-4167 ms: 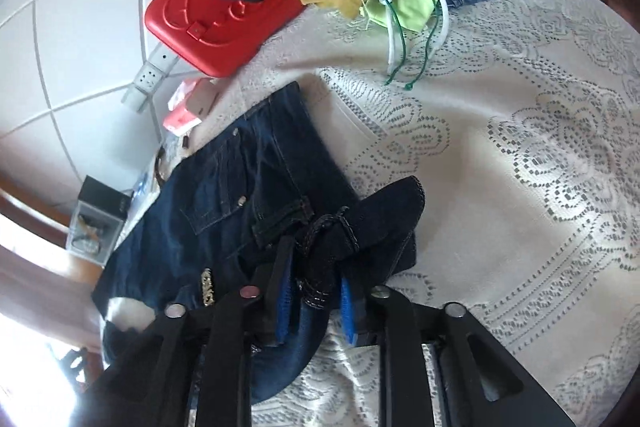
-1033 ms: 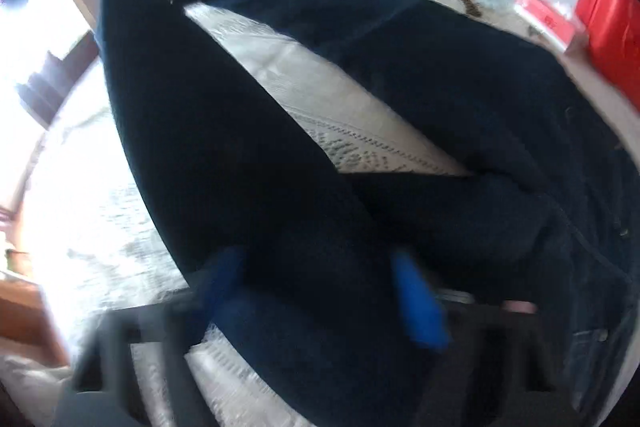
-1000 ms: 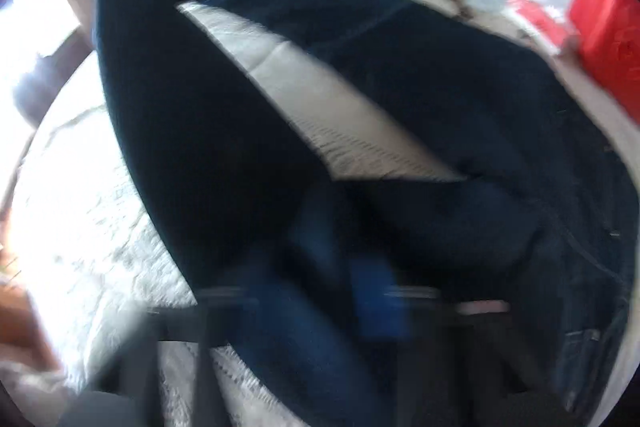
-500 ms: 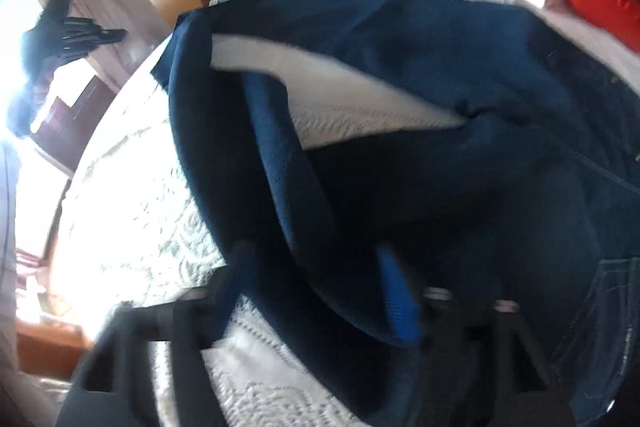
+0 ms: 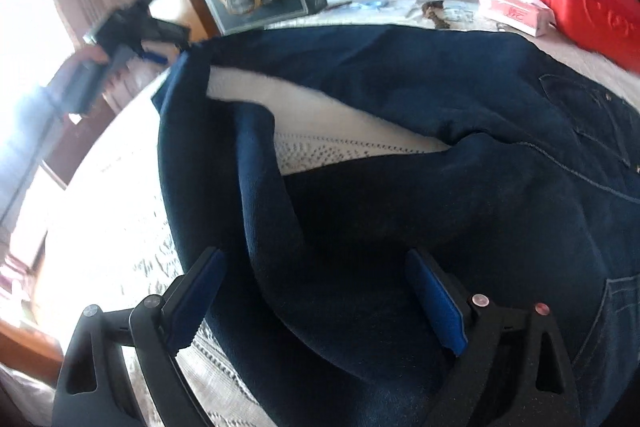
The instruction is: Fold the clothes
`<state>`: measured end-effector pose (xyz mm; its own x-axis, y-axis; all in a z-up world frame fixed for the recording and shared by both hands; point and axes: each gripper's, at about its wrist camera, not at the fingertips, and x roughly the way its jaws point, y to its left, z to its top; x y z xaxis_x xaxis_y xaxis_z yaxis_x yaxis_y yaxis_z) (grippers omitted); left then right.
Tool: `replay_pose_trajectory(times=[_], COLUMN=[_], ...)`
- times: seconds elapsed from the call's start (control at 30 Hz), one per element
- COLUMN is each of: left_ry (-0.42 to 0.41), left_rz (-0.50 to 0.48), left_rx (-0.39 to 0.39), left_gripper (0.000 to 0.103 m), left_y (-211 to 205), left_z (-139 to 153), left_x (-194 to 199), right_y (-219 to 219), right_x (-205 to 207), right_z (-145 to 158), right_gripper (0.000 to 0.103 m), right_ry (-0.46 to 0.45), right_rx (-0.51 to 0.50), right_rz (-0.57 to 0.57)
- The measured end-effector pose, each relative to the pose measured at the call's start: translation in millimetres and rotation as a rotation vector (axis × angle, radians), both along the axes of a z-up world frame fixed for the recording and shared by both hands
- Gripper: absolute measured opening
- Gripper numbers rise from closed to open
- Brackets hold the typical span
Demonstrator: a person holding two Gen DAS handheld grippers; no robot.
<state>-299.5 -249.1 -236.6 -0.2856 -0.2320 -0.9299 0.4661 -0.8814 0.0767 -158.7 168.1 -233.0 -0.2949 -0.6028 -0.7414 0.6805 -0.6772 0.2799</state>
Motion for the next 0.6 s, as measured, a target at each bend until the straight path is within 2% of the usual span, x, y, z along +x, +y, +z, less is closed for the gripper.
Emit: replay_pose_trajectory(times=[0.07, 0.13, 0.17, 0.2, 0.23, 0.3, 0.33, 0.4, 0.47, 0.53, 0.6], left_ry=[-0.039, -0.094, -0.062, -0.062, -0.06, 0.003, 0.049, 0.151, 0.217, 0.223, 0.173], left_rz=[0.017, 0.017, -0.007, -0.022, -0.032, -0.035, -0.043, -0.041, -0.022, 0.008, 0.013], left_rx=[0.043, 0.064, 0.062, 0.066, 0.071, 0.084, 0.089, 0.076, 0.109, 0.175, 0.203], left_gripper=[0.085, 0.061, 0.053, 0.033, 0.021, 0.013, 0.012, 0.012, 0.012, 0.012, 0.014], left_y=[-3, 2, 6, 7, 8, 8, 7, 4, -5, -18, -27], left_z=[-19, -38, -37, -36, -35, -22, -13, 6, 13, 4, -14], left_x=[-4, -2, 4, 9, 16, 45, 63, 115, 169, 214, 244], right_y=[-3, -3, -3, -1, 1, 2, 5, 2, 2, 3, 5], right_x=[-2, -1, 0, 0, -3, -6, -6, -2, 3, 8, 16], right_z=[-1, -2, -2, -1, -1, -2, -3, -2, 2, 7, 9], right_gripper=[0.087, 0.07, 0.056, 0.048, 0.045, 0.021, 0.021, 0.021, 0.021, 0.023, 0.028], right_ry=[0.004, 0.039, 0.061, 0.067, 0.056, 0.004, -0.031, -0.001, 0.011, -0.013, -0.048], right_rx=[0.001, 0.021, 0.048, 0.057, 0.046, -0.005, -0.031, -0.009, -0.027, -0.057, -0.068], right_rz=[-0.002, -0.025, -0.042, -0.057, -0.072, -0.057, -0.038, -0.029, -0.009, 0.023, 0.057])
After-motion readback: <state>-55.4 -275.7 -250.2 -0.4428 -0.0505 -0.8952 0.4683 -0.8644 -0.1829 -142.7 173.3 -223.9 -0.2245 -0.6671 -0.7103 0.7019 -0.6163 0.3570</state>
